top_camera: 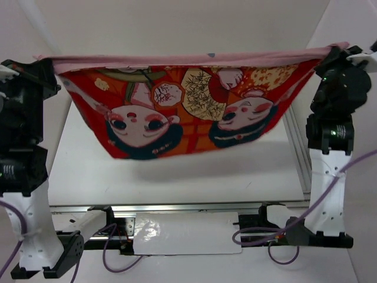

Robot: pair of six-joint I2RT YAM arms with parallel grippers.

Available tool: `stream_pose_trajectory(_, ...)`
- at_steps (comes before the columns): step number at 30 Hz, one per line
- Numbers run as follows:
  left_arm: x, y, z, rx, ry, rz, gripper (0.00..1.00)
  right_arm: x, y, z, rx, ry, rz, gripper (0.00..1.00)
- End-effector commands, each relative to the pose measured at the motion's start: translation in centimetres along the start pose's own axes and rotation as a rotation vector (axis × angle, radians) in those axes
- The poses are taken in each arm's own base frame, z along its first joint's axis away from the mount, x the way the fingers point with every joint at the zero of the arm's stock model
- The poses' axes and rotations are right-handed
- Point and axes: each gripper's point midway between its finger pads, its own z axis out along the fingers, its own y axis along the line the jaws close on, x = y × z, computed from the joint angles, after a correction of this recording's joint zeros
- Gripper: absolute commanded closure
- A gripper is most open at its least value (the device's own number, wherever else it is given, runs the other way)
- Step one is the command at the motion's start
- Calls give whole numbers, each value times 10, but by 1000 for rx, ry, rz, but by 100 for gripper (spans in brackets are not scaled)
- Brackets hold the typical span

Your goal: Put the pillow into the pillowcase

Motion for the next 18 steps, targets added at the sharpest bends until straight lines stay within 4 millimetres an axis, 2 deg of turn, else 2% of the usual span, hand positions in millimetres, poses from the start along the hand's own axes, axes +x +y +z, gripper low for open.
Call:
stream_pose_trajectory(1,-74,22,-38,-137,-244,52,100,-92,-52,-34,272,-232,-79,100)
stream_pose_trajectory(2,-80,19,-49,-118,-263,46,100,-106,-52,-40,277,-260,-77,100)
stream_pose_trajectory(4,-75,20,-50,-113,-251,50,100,-115,-53,-46,279,-262,-98,100)
stream_pose_trajectory(6,-67,22,-45,-120,-230,47,100,-102,-52,-38,281,-215,-129,100)
stream_pose_trajectory(7,-54,24,-37,-119,-202,55,100,-90,-54,-31,287,-190,-145,100)
stream_pose_trajectory(8,-46,27,-33,-127,-183,61,100,-62,-56,-19,287,-131,-182,100)
stream_pose_trajectory(9,-32,28,-19,-125,-149,70,100,-48,-55,-14,277,-110,-177,100)
stream_pose_trajectory(10,-8,33,-6,-132,-94,74,100,-27,-53,-6,252,-66,-185,100)
stream_pose_trajectory(11,5,34,4,-131,-72,70,100,8,-56,3,240,1,-207,100)
stream_pose_trajectory(13,44,38,25,-118,5,53,100,51,-55,13,214,68,-158,100)
stream_pose_trajectory(14,86,47,44,-113,72,64,100,93,-59,17,193,146,-158,100)
stream_pose_trajectory(16,139,59,61,-116,165,47,100,144,-59,24,164,241,-113,100)
stream_pose_trajectory(17,195,80,74,-167,276,47,100,187,-55,34,126,319,-111,100)
stream_pose_trajectory(18,219,90,83,-194,308,44,100,223,-60,37,114,393,-130,100)
